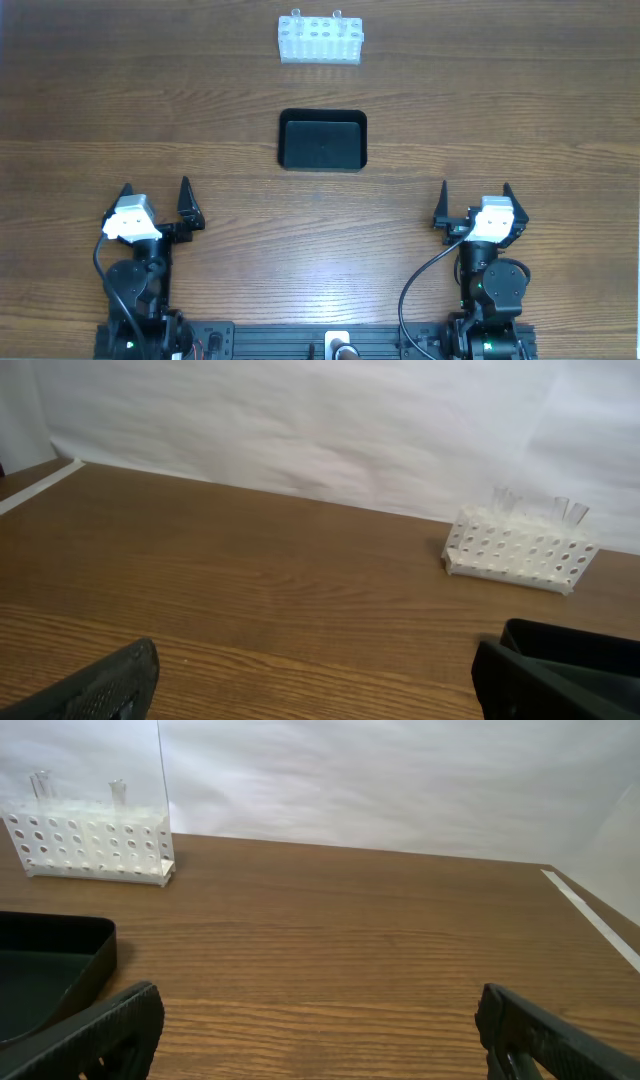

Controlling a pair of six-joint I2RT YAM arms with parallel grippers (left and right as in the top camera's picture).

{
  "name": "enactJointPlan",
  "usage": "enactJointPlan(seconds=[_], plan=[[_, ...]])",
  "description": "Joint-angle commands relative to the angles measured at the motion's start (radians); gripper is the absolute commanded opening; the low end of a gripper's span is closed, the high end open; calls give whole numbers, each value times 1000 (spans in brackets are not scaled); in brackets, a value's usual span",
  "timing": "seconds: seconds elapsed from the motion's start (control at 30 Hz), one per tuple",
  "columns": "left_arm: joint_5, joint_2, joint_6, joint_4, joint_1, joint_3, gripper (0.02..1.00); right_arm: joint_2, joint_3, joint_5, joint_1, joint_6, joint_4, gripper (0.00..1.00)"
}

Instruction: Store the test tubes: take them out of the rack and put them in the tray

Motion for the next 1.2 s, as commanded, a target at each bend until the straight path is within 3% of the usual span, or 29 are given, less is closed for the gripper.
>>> enactJointPlan(seconds=[0.03,1.2], plan=[[3,-6,14,2,5,-4,998,-9,-5,-8,6,-1,-6,993],[-12,2,15,2,5,-4,998,-9,-5,-8,6,-1,-6,993]])
